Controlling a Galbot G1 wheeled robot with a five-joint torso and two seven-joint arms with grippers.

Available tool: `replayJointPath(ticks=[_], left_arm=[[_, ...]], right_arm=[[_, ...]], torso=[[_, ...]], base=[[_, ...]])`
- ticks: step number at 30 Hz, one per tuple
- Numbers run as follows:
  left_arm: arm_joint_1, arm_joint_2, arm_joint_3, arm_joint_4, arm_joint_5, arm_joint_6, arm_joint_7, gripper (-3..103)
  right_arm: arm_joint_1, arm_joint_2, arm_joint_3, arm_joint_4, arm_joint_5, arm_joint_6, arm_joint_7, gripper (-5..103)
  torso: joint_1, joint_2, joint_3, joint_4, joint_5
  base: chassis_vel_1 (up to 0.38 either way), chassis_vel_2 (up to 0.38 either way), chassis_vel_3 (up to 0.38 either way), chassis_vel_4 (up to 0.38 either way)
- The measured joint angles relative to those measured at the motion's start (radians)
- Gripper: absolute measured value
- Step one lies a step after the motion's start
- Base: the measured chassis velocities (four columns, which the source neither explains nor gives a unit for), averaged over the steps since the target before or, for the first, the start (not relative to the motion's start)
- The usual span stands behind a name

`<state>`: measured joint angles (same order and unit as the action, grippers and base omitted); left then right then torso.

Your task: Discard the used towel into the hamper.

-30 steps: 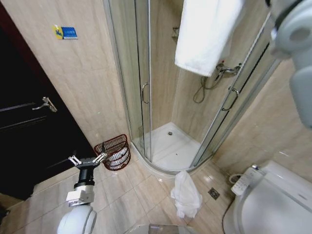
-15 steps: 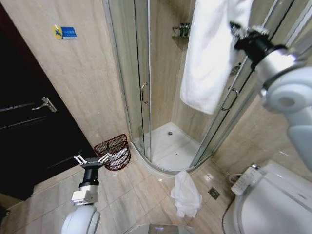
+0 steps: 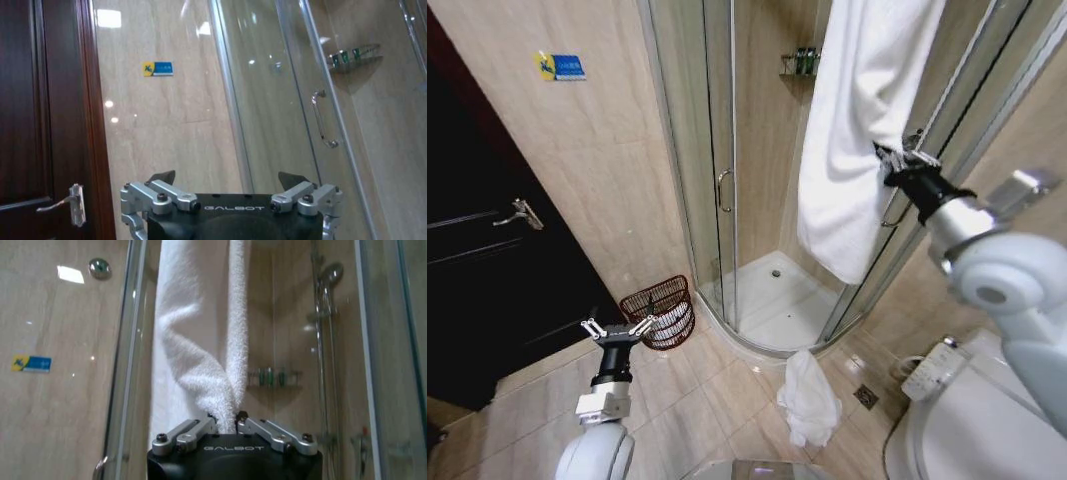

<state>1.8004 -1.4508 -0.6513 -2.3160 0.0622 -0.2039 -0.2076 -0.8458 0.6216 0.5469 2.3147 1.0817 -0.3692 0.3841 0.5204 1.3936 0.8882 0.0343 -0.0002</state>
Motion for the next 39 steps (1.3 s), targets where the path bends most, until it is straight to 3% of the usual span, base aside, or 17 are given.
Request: replayJointPath(ticks=[6, 14, 18, 27, 39], left_arm=[[0.008, -0.001, 0.007, -0.018, 0.007, -0.004, 0.000, 100], [0.013, 0.000, 0.014, -0.028, 0.012, -0.009, 0.000, 100], [0.024, 0.000, 0.011, -0.031, 0.013, -0.026, 0.000, 100], [0.012, 0.017, 0.015, -0.044, 0.009, -0.020, 0.002, 100], [-0.001, 0.030, 0.029, -0.025, 0.005, -0.020, 0.004, 100]], right_arm=[[-0.188, 0.081, 0.037, 0.031, -0.102, 0.021, -0.031, 8], [-0.281, 0.156, 0.035, 0.064, -0.185, 0.030, -0.050, 8], [-0.396, 0.233, 0.035, 0.075, -0.293, 0.053, -0.082, 8], [-0.516, 0.347, 0.024, 0.066, -0.437, 0.091, -0.151, 8], [-0.520, 0.374, 0.011, 0.021, -0.491, 0.117, -0.175, 8]], torso=[[0.000, 0.000, 0.000, 0.0000, 0.0007], [0.000, 0.000, 0.000, 0.0002, -0.0005], [0.000, 0.000, 0.000, 0.0000, 0.0003], [0.000, 0.000, 0.000, 0.0000, 0.0002], [0.000, 0.000, 0.000, 0.0000, 0.0002]], base=[[0.000, 0.000, 0.000, 0.000], [0.000, 0.000, 0.000, 0.000], [0.000, 0.000, 0.000, 0.000], [0.000, 0.000, 0.000, 0.000], [0.000, 0.000, 0.000, 0.000]])
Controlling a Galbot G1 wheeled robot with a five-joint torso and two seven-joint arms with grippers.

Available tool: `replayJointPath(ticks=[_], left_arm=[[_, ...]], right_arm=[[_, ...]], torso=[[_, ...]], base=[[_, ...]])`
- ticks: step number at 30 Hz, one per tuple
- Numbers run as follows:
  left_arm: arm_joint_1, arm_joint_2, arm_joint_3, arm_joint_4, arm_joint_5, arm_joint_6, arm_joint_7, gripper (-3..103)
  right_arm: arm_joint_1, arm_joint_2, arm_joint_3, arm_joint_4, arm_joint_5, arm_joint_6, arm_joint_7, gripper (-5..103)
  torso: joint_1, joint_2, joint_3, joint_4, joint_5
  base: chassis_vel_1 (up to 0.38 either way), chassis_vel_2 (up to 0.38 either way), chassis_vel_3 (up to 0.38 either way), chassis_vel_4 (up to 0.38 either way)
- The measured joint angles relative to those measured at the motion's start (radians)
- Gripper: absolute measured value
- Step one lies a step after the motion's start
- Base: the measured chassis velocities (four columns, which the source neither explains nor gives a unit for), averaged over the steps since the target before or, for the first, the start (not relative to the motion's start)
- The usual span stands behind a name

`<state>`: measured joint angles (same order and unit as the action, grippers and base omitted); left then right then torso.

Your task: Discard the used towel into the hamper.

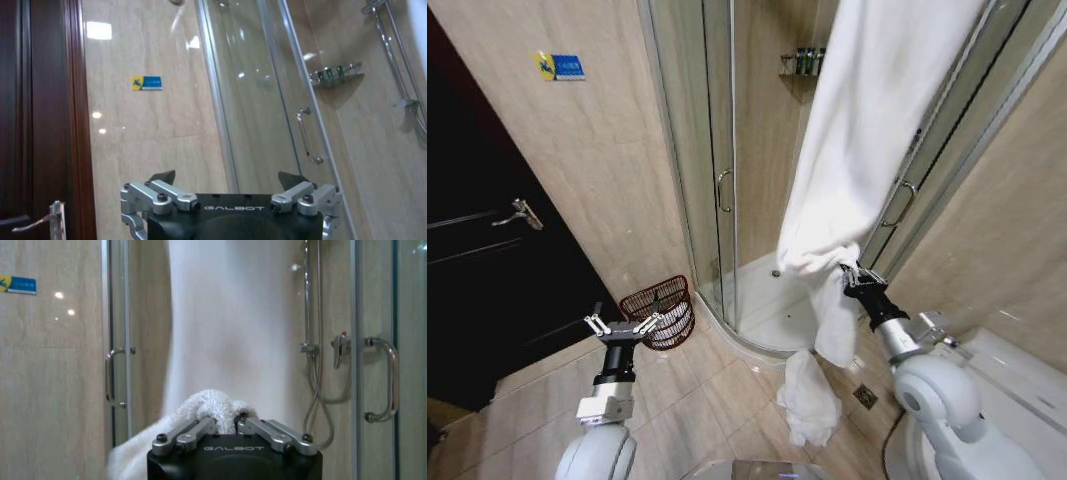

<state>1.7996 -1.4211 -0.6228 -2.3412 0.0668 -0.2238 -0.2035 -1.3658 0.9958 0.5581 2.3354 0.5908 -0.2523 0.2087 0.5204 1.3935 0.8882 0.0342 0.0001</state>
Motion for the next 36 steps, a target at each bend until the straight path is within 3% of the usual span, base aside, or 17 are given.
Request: replayJointPath(ticks=[9, 18, 21, 36], left_arm=[[-0.007, 0.006, 0.001, 0.024, -0.005, -0.007, 0.001, 100], [-0.022, 0.014, 0.013, 0.035, -0.021, -0.008, 0.002, 100], [-0.022, 0.014, 0.025, 0.027, -0.029, -0.008, 0.003, 100], [-0.022, 0.013, 0.052, 0.013, -0.005, -0.001, 0.009, 100]], right_arm=[[0.074, -0.027, 0.006, -0.053, 0.001, 0.036, -0.013, 8], [0.003, -0.051, 0.055, 0.080, -0.021, 0.047, 0.003, 8], [-0.055, -0.037, 0.070, 0.156, -0.022, 0.047, 0.028, 8], [-0.174, 0.015, 0.120, 0.168, -0.063, 0.038, 0.068, 8]], torso=[[0.000, 0.000, 0.000, 0.0002, -0.0007], [0.000, 0.000, 0.000, 0.0001, -0.0001], [0.000, 0.000, 0.000, 0.0000, -0.0004], [0.000, 0.000, 0.000, 0.0000, -0.0001]], base=[[0.000, 0.000, 0.000, 0.000], [0.000, 0.000, 0.000, 0.000], [0.000, 0.000, 0.000, 0.000], [0.000, 0.000, 0.000, 0.000]])
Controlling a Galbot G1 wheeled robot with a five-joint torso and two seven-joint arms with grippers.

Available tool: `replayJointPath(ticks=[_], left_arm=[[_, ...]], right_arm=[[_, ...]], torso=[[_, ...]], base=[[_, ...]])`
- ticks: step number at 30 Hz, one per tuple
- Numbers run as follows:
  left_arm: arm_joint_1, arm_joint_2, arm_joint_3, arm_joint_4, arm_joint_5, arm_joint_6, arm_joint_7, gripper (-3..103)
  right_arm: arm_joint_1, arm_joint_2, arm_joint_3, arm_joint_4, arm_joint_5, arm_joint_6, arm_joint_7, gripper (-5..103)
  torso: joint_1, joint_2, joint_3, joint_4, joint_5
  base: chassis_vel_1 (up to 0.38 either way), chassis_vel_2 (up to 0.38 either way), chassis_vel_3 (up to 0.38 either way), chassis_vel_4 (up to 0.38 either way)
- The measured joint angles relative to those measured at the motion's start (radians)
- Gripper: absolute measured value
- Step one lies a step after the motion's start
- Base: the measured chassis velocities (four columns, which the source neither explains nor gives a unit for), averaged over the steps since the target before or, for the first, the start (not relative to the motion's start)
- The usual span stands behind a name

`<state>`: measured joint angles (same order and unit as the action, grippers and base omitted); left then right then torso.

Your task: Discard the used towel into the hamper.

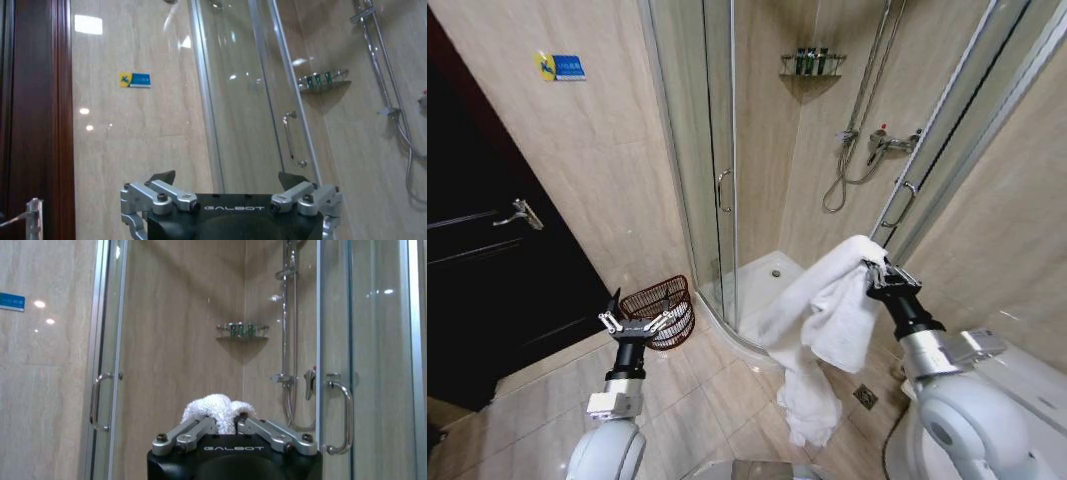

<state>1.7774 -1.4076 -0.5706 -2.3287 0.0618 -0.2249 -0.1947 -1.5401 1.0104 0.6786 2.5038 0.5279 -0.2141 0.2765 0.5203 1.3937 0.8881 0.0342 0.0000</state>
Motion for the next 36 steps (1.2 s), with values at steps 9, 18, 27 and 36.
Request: replayJointPath(ticks=[9, 18, 27, 36], left_arm=[[0.008, -0.001, -0.017, -0.008, 0.000, -0.010, 0.001, 100], [-0.002, -0.002, -0.023, 0.022, 0.026, -0.059, -0.001, 100], [0.001, -0.002, -0.017, 0.009, 0.027, -0.052, 0.000, 100], [-0.001, -0.001, 0.009, -0.003, 0.021, -0.010, -0.053, 100]], right_arm=[[-0.019, 0.022, -0.002, -0.001, -0.017, -0.002, -0.001, 8], [-0.023, 0.050, -0.012, -0.003, -0.039, -0.002, -0.023, 8], [-0.010, 0.055, -0.019, -0.003, -0.072, -0.002, -0.035, 8], [-0.004, 0.050, -0.019, -0.004, -0.075, -0.002, -0.038, 8]], torso=[[0.000, 0.000, 0.000, 0.0001, 0.0000], [0.000, 0.000, 0.000, 0.0004, -0.0003], [0.000, 0.000, 0.000, 0.0001, 0.0002], [0.000, 0.000, 0.000, 0.0000, -0.0003]], base=[[0.050, 0.035, 0.048, 0.034], [0.080, 0.085, 0.063, 0.075], [0.006, 0.004, 0.006, 0.007], [0.058, 0.058, -0.055, -0.065]])
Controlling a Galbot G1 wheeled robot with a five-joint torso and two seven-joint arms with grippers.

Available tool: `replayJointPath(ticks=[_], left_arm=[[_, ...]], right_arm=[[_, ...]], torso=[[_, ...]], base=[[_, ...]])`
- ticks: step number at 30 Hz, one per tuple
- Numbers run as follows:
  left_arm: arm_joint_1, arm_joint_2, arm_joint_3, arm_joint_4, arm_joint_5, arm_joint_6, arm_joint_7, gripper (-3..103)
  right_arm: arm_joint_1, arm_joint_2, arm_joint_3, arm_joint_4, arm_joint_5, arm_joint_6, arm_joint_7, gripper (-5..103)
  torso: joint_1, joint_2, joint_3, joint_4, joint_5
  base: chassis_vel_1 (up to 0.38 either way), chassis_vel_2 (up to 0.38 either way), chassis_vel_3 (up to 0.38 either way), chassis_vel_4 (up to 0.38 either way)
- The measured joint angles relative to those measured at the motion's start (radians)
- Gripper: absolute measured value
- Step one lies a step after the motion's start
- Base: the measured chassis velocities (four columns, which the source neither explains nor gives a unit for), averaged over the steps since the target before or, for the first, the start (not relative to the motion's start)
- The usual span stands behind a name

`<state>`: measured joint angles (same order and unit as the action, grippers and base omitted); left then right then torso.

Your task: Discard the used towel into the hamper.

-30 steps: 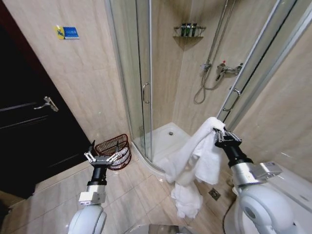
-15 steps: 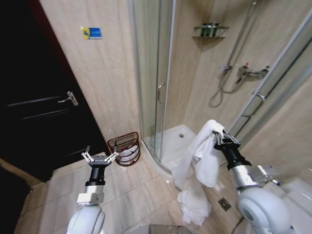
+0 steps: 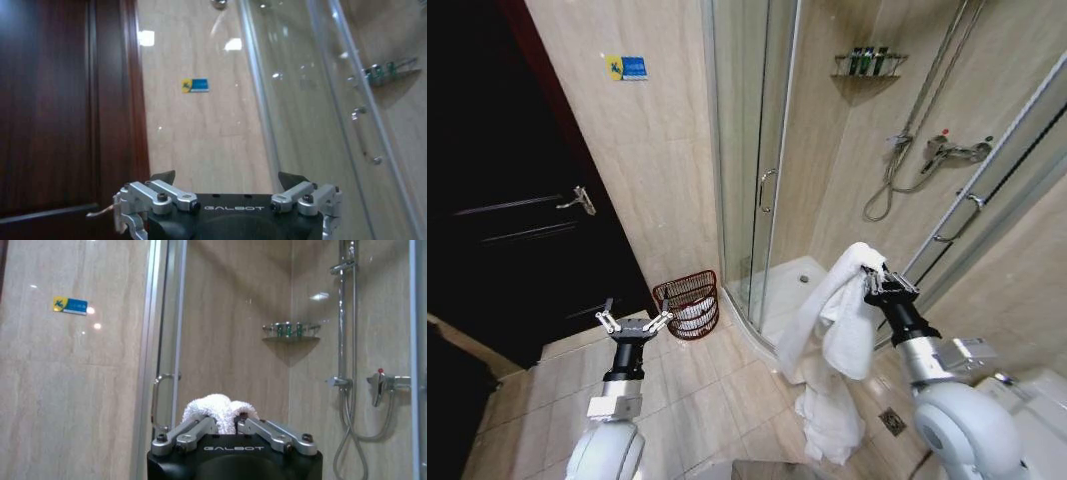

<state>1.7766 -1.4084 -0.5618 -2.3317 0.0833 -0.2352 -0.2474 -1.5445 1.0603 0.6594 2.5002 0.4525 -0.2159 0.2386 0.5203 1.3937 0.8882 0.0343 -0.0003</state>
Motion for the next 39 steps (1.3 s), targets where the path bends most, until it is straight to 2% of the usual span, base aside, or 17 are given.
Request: replayJointPath(ticks=[29, 39], left_arm=[[0.007, -0.007, 0.008, -0.003, 0.002, 0.011, -0.015, 100], [0.004, -0.006, 0.007, 0.002, 0.004, -0.003, -0.018, 100]], right_arm=[[0.013, -0.011, -0.013, 0.000, -0.021, 0.001, -0.021, 8], [0.025, -0.015, -0.017, 0.000, -0.013, 0.001, -0.021, 8]], torso=[[0.000, 0.000, 0.000, 0.0000, 0.0003], [0.000, 0.000, 0.000, 0.0005, 0.0003]], base=[[0.120, 0.126, 0.007, 0.009], [0.164, 0.152, 0.034, 0.042]])
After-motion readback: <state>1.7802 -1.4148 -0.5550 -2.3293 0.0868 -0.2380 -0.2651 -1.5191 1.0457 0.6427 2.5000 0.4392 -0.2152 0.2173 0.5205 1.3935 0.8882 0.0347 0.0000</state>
